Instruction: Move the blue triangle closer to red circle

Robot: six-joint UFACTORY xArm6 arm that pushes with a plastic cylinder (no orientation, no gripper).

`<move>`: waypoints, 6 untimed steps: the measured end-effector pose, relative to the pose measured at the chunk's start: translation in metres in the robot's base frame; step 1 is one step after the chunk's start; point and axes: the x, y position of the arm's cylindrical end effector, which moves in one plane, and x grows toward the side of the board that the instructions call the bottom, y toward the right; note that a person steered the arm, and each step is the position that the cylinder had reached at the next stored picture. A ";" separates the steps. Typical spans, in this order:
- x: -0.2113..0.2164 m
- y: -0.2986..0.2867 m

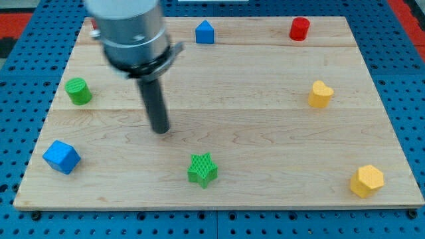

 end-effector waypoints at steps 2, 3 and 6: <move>-0.042 0.078; -0.052 0.085; -0.095 -0.001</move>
